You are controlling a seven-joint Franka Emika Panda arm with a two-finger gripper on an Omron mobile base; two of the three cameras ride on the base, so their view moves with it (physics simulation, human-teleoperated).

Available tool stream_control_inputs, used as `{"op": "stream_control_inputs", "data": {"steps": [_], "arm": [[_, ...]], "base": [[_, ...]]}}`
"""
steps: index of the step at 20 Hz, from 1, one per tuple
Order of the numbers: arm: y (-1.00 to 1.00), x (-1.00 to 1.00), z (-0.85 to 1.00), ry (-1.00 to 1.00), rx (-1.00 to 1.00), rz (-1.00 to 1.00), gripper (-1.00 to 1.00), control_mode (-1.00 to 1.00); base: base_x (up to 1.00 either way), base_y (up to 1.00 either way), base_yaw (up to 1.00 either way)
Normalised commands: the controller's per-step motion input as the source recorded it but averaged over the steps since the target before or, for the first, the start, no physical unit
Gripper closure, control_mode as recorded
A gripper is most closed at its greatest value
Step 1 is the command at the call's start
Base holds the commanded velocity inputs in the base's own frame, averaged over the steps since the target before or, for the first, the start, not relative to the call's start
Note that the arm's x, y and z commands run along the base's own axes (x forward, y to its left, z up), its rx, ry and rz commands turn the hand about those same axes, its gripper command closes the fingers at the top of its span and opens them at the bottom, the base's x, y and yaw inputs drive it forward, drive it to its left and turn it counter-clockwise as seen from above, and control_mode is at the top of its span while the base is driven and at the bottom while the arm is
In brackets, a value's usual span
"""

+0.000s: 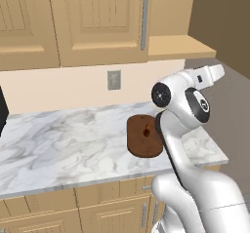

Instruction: Open the cabinet, retrieve the rolling pin, and place it next to the meat on the cutting board to prepare for tenderizing.

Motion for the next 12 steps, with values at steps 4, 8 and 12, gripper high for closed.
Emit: {"op": "stream_control_inputs", "data": {"steps": [4,8,12], "arm": [[0.75,-0.14,0.21,-0.24,0.01,0.27,-1.0,-1.0],[0.7,-0.05,0.2,-0.22,0.04,0.32,-1.0,-1.0],[0.69,0.0,0.24,-0.16,0.07,0.34,-1.0,-1.0]], "base": [[0.0,0.0,0.0],[0.0,0.0,0.0],[0.0,0.0,0.0]]}}
